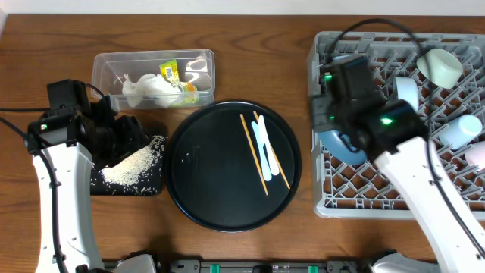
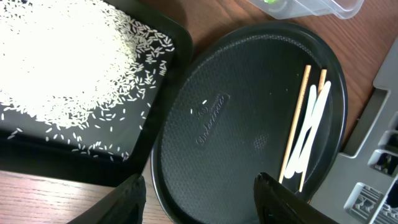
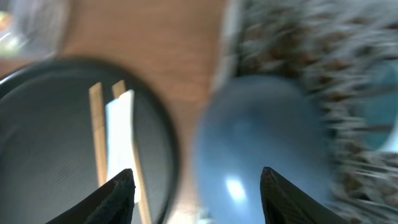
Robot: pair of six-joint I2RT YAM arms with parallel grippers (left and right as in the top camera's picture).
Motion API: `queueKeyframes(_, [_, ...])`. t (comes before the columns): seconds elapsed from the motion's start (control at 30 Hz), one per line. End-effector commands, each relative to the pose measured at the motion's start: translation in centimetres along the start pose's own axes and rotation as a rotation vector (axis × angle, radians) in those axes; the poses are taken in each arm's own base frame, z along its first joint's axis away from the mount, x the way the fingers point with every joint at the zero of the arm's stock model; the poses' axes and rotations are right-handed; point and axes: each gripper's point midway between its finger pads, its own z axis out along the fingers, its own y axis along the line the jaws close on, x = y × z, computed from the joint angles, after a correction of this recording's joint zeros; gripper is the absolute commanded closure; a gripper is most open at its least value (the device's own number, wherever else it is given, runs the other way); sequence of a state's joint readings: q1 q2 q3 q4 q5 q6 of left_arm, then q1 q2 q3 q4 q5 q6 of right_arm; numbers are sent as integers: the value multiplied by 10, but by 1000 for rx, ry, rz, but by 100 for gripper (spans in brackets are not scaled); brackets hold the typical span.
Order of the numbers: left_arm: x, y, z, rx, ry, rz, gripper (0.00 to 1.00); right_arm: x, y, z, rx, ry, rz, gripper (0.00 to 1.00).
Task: Sort waste into correct bins and load items into the dishwasher rack
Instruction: 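Move the right gripper to the chopsticks on the round tray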
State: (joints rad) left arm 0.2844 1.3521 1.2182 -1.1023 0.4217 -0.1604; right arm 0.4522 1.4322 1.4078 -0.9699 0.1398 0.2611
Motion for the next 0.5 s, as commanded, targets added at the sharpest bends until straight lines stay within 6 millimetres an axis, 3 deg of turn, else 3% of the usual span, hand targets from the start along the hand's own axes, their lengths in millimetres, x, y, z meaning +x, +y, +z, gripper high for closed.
queueKeyframes(0.0, [0,3,0,-15,-7,7,43,20,46,16,-139,101,-79,40])
queueKeyframes(0.23, [-1,3,0,-15,-9,7,42,55,92,58,-155,230,-192,42])
queueKeyframes(0.47, [0,4,2,-15,-7,7,43,89,110,103,-132,376,-129,48])
